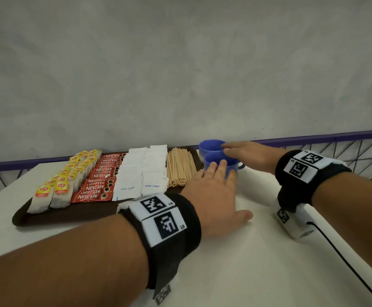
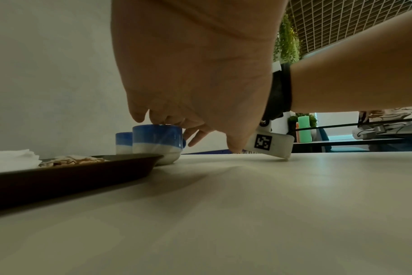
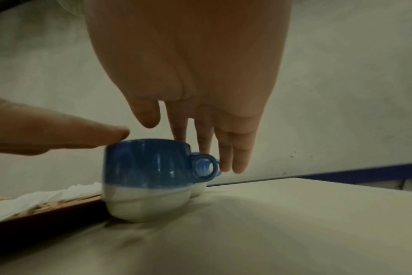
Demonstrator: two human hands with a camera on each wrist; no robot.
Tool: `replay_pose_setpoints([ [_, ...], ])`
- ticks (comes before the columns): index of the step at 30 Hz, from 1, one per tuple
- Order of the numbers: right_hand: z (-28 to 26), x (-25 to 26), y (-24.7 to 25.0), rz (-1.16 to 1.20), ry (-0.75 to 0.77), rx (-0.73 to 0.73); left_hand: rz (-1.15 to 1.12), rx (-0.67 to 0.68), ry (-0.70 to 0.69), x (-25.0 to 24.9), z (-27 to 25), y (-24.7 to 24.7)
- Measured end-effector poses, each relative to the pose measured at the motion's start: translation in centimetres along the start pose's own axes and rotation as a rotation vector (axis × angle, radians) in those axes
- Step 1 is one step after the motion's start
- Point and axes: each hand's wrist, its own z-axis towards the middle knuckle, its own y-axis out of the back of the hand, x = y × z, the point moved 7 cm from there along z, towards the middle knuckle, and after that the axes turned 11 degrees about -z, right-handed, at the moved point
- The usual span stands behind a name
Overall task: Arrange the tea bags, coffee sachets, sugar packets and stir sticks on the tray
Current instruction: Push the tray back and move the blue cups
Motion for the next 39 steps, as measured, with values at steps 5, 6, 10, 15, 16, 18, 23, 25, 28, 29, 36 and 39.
replay_pose_setpoints([
  [5,0.9,1.2,-1.2,-0.159,0.011,0.054,0.035,0.01,0.009,0.2,0.4,-0.7],
  [6,1.0,1.2,-1.3,-0.18,0.008,0.055,0.038,0.007,0.015,0.4,0.6,-0.7],
  [10,1.8,1.0,-1.7,-0.18,-0.02,0.069,0.06,-0.004,0.036,0.7,1.0,-0.8],
  [15,3.5,0.9,-2.0,-0.168,-0.056,0.106,0.065,0.034,0.092,0.5,1.6,-0.7],
  [16,3.6,0.9,-2.0,-0.164,-0.059,0.111,0.057,0.04,0.093,0.5,1.7,-0.6],
  [18,3.5,0.8,-1.5,-0.175,-0.073,0.089,0.023,0.048,0.089,0.6,1.8,-0.5],
  [23,1.5,-1.2,1.0,-0.194,-0.208,-0.169,-0.1,0.075,0.125,1.6,0.8,-0.9],
  [25,0.6,-2.0,0.8,-0.07,-0.27,-0.155,-0.123,0.115,0.162,2.2,0.2,-1.4],
  [28,-0.1,-2.4,-1.0,0.113,-0.331,-0.017,-0.167,0.167,0.182,2.4,-0.6,-1.5],
  [29,-0.1,-2.2,-1.5,0.152,-0.331,0.009,-0.168,0.179,0.179,2.3,-0.9,-1.5],
  [36,0.4,-1.7,-2.2,0.264,-0.371,0.075,-0.25,0.288,0.224,2.5,-3.6,-1.6],
  [39,0.1,-1.7,-2.2,0.271,-0.375,0.106,-0.252,0.297,0.215,2.5,-3.9,-1.5],
])
